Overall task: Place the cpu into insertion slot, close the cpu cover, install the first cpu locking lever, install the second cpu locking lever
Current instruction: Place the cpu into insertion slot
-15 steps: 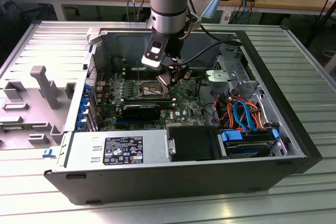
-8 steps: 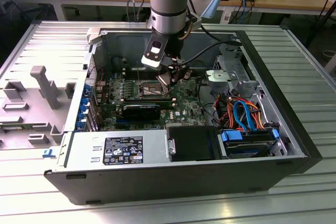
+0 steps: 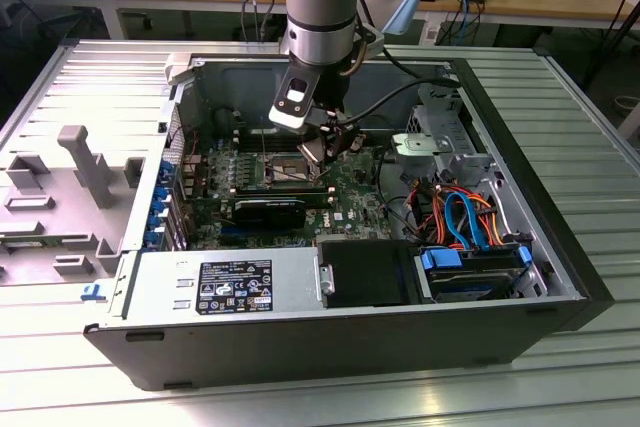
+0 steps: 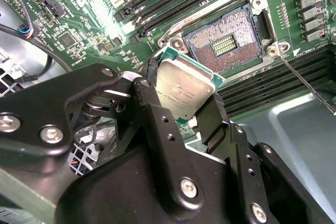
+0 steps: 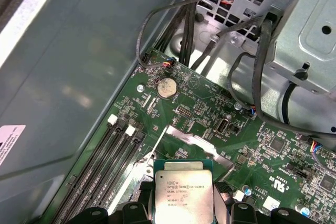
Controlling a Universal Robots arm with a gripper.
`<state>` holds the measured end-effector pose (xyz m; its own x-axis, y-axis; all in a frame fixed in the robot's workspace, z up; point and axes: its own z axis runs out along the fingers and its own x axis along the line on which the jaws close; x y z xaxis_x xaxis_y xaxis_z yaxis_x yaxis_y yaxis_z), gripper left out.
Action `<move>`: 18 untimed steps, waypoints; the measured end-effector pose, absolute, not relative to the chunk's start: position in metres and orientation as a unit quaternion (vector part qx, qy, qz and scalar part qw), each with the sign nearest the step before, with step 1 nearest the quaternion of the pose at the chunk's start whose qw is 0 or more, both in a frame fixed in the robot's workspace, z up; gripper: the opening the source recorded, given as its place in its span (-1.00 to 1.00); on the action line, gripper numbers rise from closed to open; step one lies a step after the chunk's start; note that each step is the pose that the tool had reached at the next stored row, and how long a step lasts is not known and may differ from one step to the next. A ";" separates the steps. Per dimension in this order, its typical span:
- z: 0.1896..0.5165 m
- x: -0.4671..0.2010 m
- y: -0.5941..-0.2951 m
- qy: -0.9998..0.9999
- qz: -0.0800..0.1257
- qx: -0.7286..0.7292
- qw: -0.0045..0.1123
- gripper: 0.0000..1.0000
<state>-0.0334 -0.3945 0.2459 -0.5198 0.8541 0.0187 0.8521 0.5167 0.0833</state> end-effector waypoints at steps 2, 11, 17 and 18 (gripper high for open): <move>0.246 -0.033 -0.395 0.870 0.041 0.491 0.012 0.08; 0.246 -0.033 -0.395 0.869 0.041 0.493 0.012 0.08; 0.246 -0.033 -0.395 0.868 0.041 0.494 0.012 0.08; 0.245 -0.033 -0.395 0.868 0.041 0.495 0.012 0.08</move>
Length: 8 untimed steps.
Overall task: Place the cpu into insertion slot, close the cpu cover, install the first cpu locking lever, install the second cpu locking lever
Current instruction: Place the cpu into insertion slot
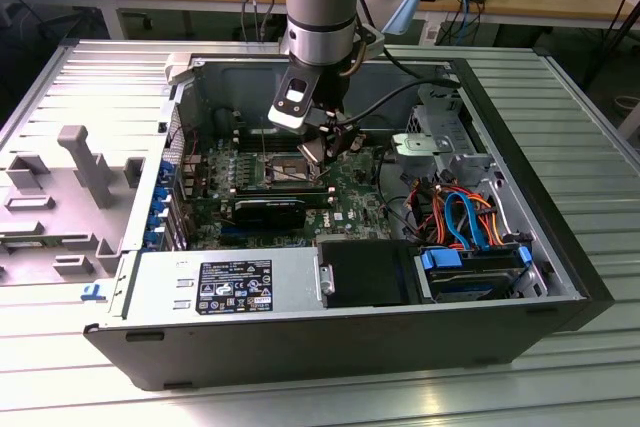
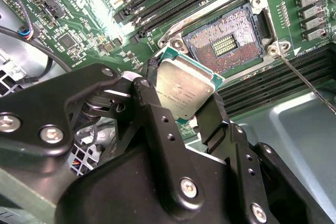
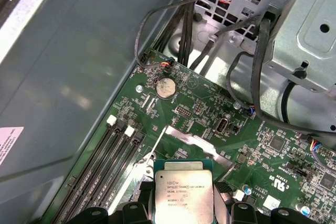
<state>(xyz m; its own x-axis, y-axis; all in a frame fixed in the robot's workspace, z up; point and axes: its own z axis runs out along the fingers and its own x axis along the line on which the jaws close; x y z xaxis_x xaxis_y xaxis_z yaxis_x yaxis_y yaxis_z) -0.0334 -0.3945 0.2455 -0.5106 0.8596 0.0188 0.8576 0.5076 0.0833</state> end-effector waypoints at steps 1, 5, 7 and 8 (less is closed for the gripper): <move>0.245 -0.033 -0.395 0.868 0.041 0.495 0.012 0.08; 0.245 -0.033 -0.395 0.867 0.041 0.496 0.013 0.08; 0.245 -0.033 -0.395 0.867 0.041 0.496 0.013 0.08; 0.245 -0.033 -0.395 0.867 0.041 0.497 0.013 0.08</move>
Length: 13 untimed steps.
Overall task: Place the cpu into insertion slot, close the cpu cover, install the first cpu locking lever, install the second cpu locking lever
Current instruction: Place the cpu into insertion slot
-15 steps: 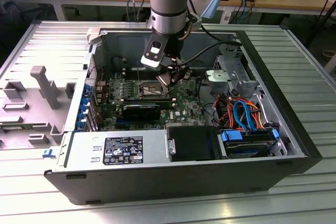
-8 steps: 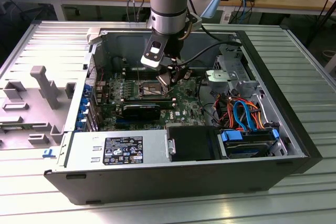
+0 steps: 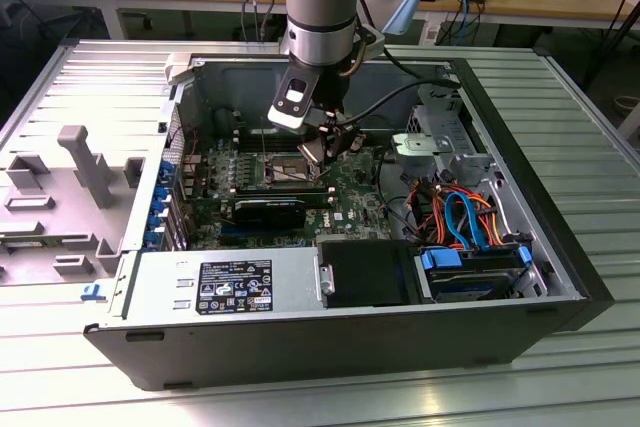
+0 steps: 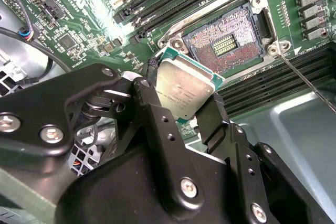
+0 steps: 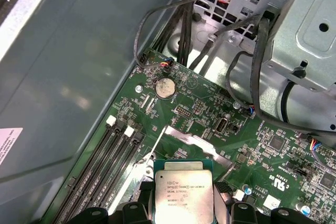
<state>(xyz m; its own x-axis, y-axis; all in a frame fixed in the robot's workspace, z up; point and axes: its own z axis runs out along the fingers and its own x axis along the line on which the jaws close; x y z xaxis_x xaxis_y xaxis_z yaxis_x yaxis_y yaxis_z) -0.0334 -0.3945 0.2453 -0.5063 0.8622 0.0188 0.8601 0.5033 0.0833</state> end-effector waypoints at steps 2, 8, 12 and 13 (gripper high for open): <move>0.245 -0.033 -0.395 0.867 0.041 0.497 0.013 0.08; 0.245 -0.033 -0.395 0.863 0.041 0.504 0.013 0.08; 0.245 -0.033 -0.395 0.862 0.041 0.505 0.013 0.08; 0.244 -0.033 -0.395 0.862 0.041 0.505 0.013 0.08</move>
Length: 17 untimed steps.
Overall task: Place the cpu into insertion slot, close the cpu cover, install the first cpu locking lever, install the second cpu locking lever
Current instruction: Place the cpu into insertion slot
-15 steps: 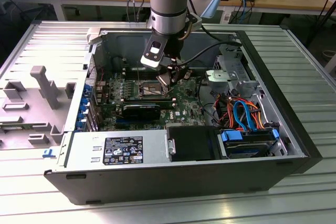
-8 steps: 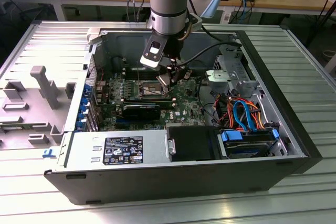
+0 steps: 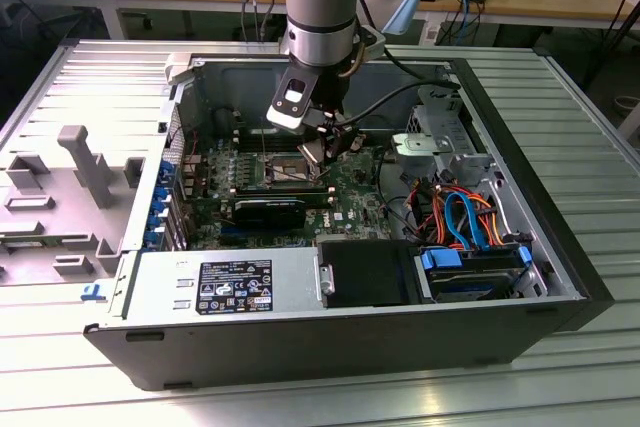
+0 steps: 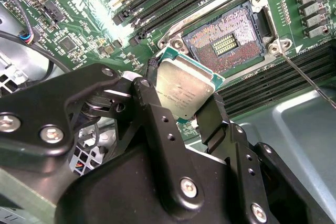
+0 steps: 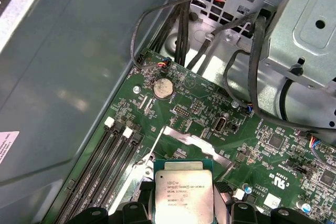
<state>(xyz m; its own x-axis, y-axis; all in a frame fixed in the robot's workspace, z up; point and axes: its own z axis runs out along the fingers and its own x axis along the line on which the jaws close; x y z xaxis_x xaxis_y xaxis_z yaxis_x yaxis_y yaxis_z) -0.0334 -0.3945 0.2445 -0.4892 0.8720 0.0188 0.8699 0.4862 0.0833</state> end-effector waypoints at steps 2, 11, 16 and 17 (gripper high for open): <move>0.244 -0.033 -0.395 0.862 0.041 0.506 0.013 0.08; 0.244 -0.033 -0.395 0.860 0.041 0.508 0.013 0.08; 0.244 -0.033 -0.395 0.860 0.041 0.509 0.013 0.08; 0.244 -0.033 -0.395 0.859 0.041 0.509 0.013 0.08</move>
